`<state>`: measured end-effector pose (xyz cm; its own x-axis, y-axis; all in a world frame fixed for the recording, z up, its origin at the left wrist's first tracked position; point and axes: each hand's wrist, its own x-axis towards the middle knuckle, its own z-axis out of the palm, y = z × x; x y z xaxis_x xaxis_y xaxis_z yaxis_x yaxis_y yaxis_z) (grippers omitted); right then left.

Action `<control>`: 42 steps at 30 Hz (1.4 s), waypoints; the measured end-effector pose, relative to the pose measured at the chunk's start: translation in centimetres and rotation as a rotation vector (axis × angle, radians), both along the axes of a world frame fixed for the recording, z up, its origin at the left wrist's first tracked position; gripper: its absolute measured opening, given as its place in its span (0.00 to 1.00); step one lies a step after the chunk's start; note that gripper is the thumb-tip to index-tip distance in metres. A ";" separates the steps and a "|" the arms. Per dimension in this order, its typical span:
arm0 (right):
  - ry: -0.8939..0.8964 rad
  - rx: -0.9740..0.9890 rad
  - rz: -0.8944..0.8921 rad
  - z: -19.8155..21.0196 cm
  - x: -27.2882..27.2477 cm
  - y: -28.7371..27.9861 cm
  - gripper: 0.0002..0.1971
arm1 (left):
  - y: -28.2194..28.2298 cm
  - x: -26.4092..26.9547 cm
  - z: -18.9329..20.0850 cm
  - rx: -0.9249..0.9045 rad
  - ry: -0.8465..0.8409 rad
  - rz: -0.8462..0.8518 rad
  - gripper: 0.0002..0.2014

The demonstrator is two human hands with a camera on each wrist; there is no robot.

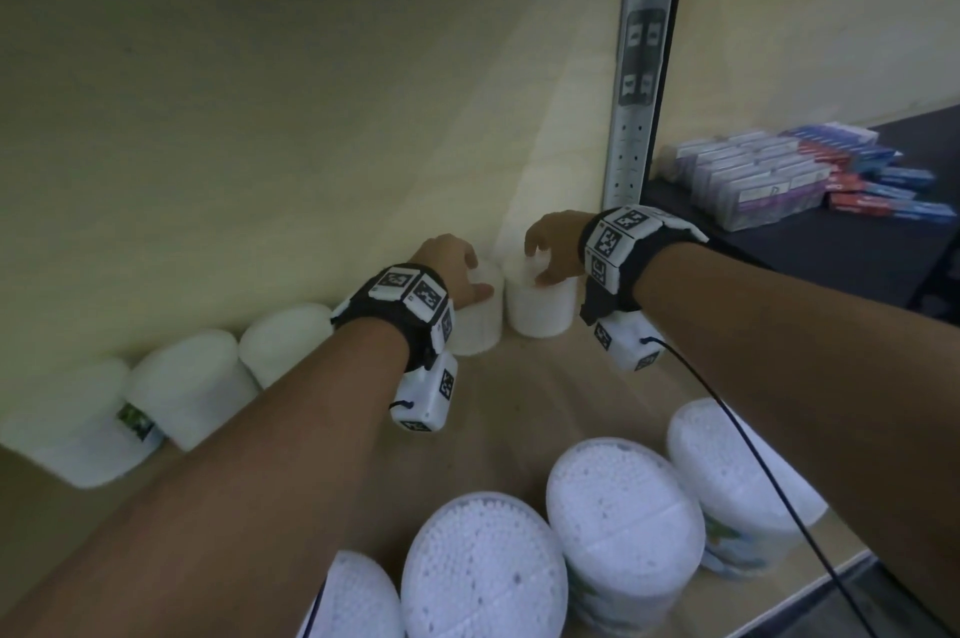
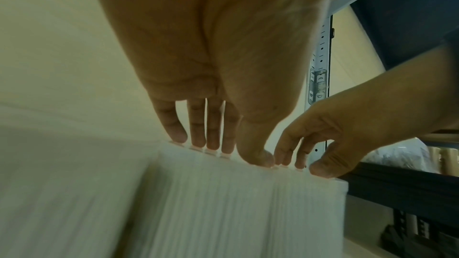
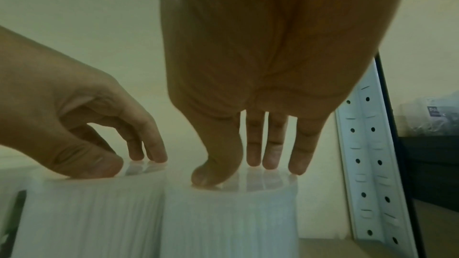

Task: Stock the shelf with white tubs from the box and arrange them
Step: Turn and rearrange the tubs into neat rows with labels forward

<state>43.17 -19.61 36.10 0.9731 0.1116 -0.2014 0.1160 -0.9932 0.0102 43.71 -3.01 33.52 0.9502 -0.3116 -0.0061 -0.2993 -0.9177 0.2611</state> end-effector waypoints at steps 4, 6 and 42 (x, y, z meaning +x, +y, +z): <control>0.024 0.058 0.045 0.5 -0.4 -0.2 0.24 | 0.0 -0.1 0.0 0.004 0.002 0.002 0.26; 0.006 0.124 0.045 0.5 -0.6 -0.2 0.24 | -0.1 -0.1 0.0 0.001 0.003 0.001 0.26; -0.056 0.060 -0.081 -0.6 -0.1 0.4 0.30 | 0.1 -0.5 -0.2 -0.009 0.010 -0.010 0.27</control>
<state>43.07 -19.18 35.50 0.9890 0.0426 -0.1415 0.0366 -0.9983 -0.0449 43.19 -2.91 33.35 0.9469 -0.3212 -0.0128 -0.3058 -0.9124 0.2720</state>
